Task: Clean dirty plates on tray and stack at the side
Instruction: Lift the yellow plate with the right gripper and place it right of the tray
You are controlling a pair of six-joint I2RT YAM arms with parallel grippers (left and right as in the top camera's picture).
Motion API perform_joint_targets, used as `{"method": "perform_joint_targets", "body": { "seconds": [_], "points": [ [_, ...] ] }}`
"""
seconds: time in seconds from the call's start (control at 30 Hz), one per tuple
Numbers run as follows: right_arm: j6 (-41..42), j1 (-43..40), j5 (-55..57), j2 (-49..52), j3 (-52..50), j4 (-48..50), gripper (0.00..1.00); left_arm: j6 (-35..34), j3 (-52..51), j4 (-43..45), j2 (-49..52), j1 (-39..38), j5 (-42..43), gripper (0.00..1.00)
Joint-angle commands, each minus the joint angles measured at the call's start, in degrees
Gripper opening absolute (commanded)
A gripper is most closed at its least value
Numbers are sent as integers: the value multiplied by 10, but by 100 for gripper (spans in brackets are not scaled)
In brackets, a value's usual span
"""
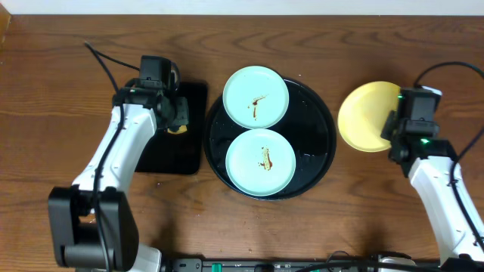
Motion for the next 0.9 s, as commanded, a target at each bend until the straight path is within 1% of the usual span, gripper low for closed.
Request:
{"method": "perform_joint_targets", "body": {
  "seconds": [0.0, 0.17, 0.37, 0.43, 0.47, 0.53, 0.6, 0.63, 0.67, 0.77, 0.8, 0.87],
  "points": [
    [23, -42, -46, 11, 4, -15, 1, 31, 0, 0, 40, 5, -18, 8],
    [23, -78, -47, 42, 4, -32, 1, 31, 0, 2, 70, 13, -18, 8],
    [23, -85, -48, 81, 4, -32, 1, 31, 0, 5, 75, 14, -18, 8],
    [23, -85, -48, 89, 4, -32, 3, 31, 0, 4, 75, 14, -18, 8],
    [23, -85, -48, 92, 4, -32, 9, 31, 0, 4, 75, 14, -18, 8],
    [23, -84, -48, 94, 4, -32, 29, 31, 0, 4, 75, 14, -18, 7],
    [23, -84, -50, 94, 4, -31, 43, 31, -3, 5, 75, 14, -18, 8],
    [23, -84, -52, 94, 4, -31, 48, 31, -4, 5, 75, 14, -18, 8],
    [23, -84, -54, 94, 4, -32, 51, 31, -8, 6, 75, 14, -18, 8],
    [23, -84, -83, 88, 4, -30, 55, 31, -16, 7, 75, 14, -18, 8],
    [18, -84, -106, 83, 4, -27, 56, 31, -19, 8, 75, 14, -18, 8],
    [-9, -83, -177, 71, 4, -12, 54, 31, -23, 11, 75, 14, -15, 8]
  ]
}}
